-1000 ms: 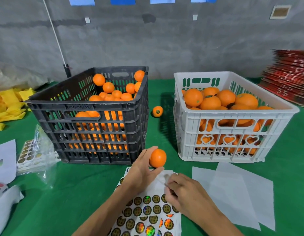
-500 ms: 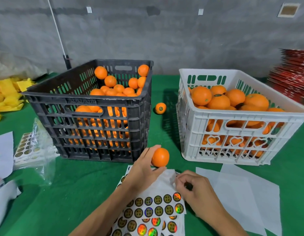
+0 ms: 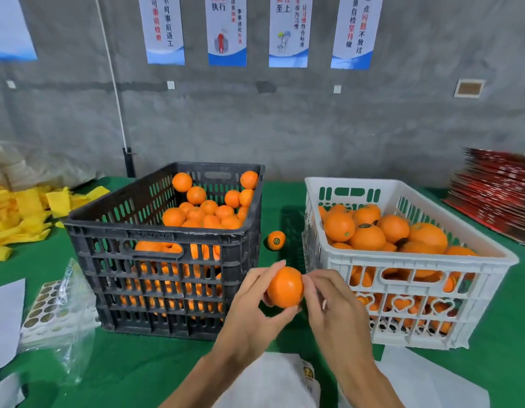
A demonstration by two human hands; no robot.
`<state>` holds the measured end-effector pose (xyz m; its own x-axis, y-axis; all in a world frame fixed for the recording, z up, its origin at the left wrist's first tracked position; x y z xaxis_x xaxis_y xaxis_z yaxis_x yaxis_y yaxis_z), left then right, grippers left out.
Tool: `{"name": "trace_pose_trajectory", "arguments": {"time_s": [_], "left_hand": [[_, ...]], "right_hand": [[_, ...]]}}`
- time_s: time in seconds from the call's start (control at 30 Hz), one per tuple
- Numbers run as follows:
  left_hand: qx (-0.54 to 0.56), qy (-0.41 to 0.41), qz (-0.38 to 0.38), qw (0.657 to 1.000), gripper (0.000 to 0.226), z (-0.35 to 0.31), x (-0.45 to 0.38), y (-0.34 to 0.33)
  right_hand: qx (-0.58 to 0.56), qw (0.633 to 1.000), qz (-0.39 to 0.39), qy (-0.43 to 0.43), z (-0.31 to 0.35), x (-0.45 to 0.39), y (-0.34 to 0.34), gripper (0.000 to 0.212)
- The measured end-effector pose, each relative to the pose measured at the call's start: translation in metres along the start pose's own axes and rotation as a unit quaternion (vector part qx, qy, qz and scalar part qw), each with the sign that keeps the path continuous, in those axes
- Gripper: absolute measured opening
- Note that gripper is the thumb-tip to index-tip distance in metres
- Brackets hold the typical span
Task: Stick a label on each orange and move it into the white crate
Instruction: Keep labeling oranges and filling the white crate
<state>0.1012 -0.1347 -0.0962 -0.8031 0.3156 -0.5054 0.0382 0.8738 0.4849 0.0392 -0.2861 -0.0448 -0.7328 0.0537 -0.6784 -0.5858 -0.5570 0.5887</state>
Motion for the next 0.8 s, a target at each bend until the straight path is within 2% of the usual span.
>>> {"name": "trace_pose_trajectory", "arguments": {"time_s": [0.1,0.17,0.27,0.37,0.47,0.57,0.63,0.7,0.8], "left_hand": [[0.052,-0.035,-0.017,0.998,0.082,-0.04,-0.036,0.008],[0.061,-0.075,-0.033,0.995,0.08,-0.075,-0.068,0.008],[0.003,-0.095,-0.038,0.995,0.076,-0.119,-0.132,-0.006],[-0.089,-0.076,0.017,0.993,0.075,-0.144,-0.194,-0.035],[-0.087,-0.03,0.113,0.989,0.082,-0.14,-0.227,-0.061],[-0.078,-0.038,0.195,0.977,0.08,-0.132,-0.238,-0.061],[-0.096,-0.058,0.191,0.975,0.065,-0.124,-0.244,-0.033],[-0.12,-0.068,0.151,0.979,0.047,-0.107,-0.25,0.01],[-0.19,0.0,0.1,0.977,0.039,-0.05,-0.253,0.079]], "right_hand": [[-0.043,0.998,-0.047,0.01,0.008,-0.025,0.036,0.034],[-0.022,0.998,-0.065,0.01,0.008,-0.049,0.06,0.043],[0.067,0.995,-0.054,-0.041,-0.014,-0.093,0.088,0.056],[0.116,0.988,-0.053,-0.089,-0.042,-0.13,0.111,0.058],[0.155,0.981,-0.043,-0.105,-0.058,-0.153,0.116,0.046],[0.179,0.98,-0.037,-0.076,-0.052,-0.166,0.104,0.033],[0.161,0.986,-0.036,-0.038,-0.037,-0.175,0.089,0.029],[0.13,0.991,-0.013,-0.005,-0.017,-0.186,0.063,0.029],[0.076,0.994,0.072,0.023,0.015,-0.205,0.003,0.034]]}}
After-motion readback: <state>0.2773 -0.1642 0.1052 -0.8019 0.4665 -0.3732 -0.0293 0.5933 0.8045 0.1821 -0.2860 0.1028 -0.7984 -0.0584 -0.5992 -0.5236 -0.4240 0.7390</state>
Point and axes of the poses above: each hand's wrist, its own x-axis away from the middle knuckle, its own y-axis out of the back of the hand, z = x × y, the point moved 10 cm from there along -x, towards the middle knuckle, and after that the axes turned 7 degrees about z, right-handed, at the moved point
